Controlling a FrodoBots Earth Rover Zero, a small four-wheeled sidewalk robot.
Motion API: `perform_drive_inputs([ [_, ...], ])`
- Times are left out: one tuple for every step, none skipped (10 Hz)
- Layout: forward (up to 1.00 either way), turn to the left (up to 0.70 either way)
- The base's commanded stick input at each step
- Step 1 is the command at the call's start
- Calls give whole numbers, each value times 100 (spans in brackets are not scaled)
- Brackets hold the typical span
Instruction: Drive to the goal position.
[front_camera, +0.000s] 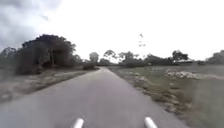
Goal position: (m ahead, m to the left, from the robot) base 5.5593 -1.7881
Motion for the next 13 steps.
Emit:
perform_drive_inputs([
  [85, 0],
  [85, 0],
  [85, 0],
  [85, 0],
  [85, 0],
  [85, 0],
  [85, 0],
  [85, 0],
  [85, 0],
  [85, 0],
  [85, 0],
  [85, 16],
  [85, 34],
])
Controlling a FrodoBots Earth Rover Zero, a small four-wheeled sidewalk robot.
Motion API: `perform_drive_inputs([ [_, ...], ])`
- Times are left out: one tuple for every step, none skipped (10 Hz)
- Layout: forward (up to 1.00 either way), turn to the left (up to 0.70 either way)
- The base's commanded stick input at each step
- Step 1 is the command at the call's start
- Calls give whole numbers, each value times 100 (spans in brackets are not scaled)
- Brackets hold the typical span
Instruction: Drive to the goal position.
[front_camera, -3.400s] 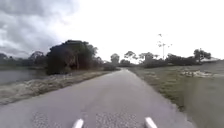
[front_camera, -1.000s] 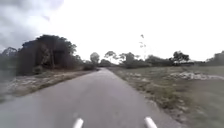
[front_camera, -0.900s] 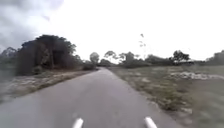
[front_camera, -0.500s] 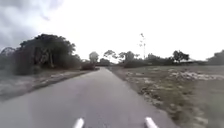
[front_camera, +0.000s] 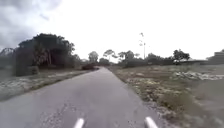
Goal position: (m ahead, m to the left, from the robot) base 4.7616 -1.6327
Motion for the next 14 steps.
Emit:
perform_drive_inputs([
  [85, 34],
  [85, 34],
  [85, 34],
  [85, 18],
  [85, 0],
  [85, 0],
  [85, 0],
  [85, 0],
  [85, 0],
  [85, 0],
  [85, 0],
  [85, 0],
  [85, 10],
  [85, 30],
])
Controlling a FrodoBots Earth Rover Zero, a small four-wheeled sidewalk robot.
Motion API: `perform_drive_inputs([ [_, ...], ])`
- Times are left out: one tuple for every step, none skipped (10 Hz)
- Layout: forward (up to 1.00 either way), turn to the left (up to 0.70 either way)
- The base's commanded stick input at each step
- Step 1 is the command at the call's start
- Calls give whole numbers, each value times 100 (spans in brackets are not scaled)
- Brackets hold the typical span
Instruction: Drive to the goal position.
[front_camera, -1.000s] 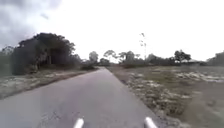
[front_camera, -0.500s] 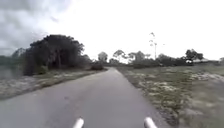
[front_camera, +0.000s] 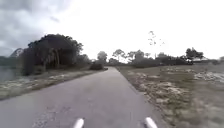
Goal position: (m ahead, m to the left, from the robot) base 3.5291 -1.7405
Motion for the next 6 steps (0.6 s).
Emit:
perform_drive_inputs([
  [85, 34],
  [85, 34],
  [85, 34],
  [85, 34],
  [85, 34],
  [85, 0],
])
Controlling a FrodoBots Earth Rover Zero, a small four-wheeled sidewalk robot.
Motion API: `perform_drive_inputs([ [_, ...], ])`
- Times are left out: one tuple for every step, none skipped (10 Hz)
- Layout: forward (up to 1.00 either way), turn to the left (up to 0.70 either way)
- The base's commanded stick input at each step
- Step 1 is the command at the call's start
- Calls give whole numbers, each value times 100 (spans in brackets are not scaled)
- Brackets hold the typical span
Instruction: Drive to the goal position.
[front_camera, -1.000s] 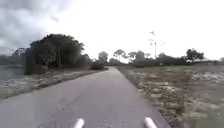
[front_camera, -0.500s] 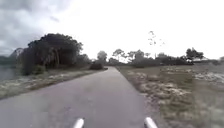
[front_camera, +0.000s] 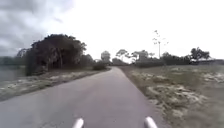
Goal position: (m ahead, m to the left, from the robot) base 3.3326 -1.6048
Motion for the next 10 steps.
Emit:
perform_drive_inputs([
  [85, 0],
  [85, 0],
  [85, 0],
  [85, 0],
  [85, 0],
  [85, 0],
  [85, 0],
  [85, 0],
  [85, -15],
  [85, -34],
])
